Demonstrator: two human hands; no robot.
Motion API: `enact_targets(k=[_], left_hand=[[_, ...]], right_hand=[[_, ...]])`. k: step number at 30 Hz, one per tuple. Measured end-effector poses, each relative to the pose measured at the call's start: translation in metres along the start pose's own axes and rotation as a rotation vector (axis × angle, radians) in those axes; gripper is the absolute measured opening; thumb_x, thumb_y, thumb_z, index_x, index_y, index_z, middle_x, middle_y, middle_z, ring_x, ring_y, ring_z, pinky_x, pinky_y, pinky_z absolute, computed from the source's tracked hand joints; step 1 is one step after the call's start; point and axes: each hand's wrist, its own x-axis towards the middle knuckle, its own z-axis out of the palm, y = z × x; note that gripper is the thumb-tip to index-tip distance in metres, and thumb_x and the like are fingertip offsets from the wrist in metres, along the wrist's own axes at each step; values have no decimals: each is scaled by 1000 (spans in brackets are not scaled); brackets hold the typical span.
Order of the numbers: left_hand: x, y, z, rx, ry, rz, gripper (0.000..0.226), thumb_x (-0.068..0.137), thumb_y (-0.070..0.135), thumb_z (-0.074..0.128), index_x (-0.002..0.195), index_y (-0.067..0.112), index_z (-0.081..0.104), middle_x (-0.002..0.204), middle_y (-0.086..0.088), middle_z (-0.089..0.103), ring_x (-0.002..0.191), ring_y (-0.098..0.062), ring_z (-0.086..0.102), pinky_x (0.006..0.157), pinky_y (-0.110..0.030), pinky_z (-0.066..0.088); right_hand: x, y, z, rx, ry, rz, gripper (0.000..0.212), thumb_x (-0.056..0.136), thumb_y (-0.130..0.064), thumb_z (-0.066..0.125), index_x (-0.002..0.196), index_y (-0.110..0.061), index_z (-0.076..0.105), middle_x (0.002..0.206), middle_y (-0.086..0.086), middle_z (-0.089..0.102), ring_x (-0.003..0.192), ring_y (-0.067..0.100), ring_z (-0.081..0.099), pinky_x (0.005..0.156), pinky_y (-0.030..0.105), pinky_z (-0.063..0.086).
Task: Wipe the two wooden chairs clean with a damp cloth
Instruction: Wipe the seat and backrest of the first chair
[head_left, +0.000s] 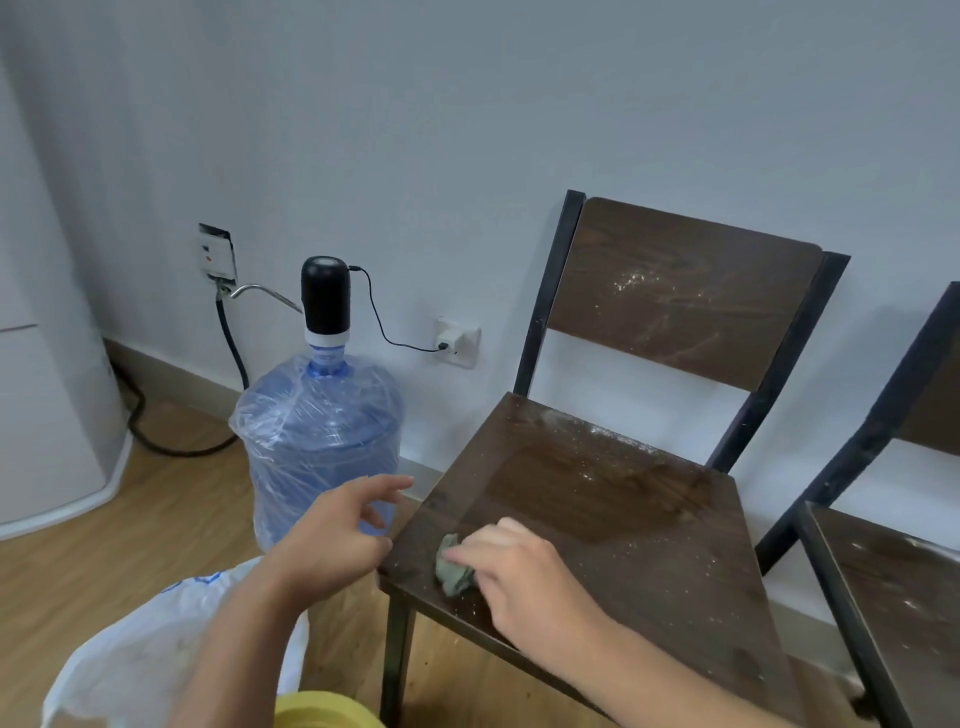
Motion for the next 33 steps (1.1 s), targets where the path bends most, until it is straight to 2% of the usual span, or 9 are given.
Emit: enact_targets(k=[3,7,10,12,17,20,25,29,33], left_hand=[[-3,-1,0,9,39,1,70,77,5,64,138,38,56,131,12,60,116,-9,57,89,-23,46],[-6,-2,5,10,37,-5,67,79,5,66,139,35,55,133,11,57,119,-11,56,95,-27,48],[-6,-6,13,13,54,17,66,79,5,66,137,35,57,131,16,56,123,-11,54,99,-27,47],[-6,-8,19,40,73,60,64,78,6,65,134,37,59,127,23,55,124,-8,53,100,-24,43],[-5,-8,18,36,69,100,63,79,7,66,133,38,59,122,25,53,119,-5,52,91,-18,40],[-4,-3,12,17,91,113,65,78,6,65,135,36,58,125,17,54,119,-8,53,90,-21,42],[-7,11,5,-116,88,131,63,71,11,54,129,32,66,127,12,60,102,-1,58,78,-13,44],[-9,13,6,-173,85,112,62,71,9,52,125,32,71,120,2,69,97,-3,61,71,-9,45],[-11,7,9,-99,43,98,62,86,-3,56,136,32,63,137,8,58,122,-12,55,91,-25,43]], right_hand=[[-1,-3,-22,98,-181,19,37,94,-3,58,119,-27,73,110,-9,68,101,5,57,90,21,47],[47,65,-61,128,213,374,41,89,9,57,108,-21,78,99,-7,72,85,1,65,76,9,49],[91,126,-63,10,395,634,30,95,4,58,113,-11,75,110,12,73,86,23,66,85,28,58],[109,140,-48,-19,421,696,27,94,3,58,107,-9,77,107,14,73,83,23,63,84,30,56],[121,98,-3,50,275,501,39,93,3,58,115,-23,75,119,3,72,111,18,62,106,35,48],[90,46,13,-7,119,253,43,94,-2,56,118,-33,73,112,-6,70,98,6,56,98,21,42],[17,-9,17,42,-45,-95,48,91,2,55,122,-32,70,122,-15,70,100,13,58,87,24,48],[-23,-2,-10,35,-185,-118,39,96,0,55,117,-27,73,120,-15,69,106,6,55,90,22,46],[-46,34,-41,53,-117,104,43,91,3,57,107,-33,74,110,-18,68,104,5,62,90,23,50]])
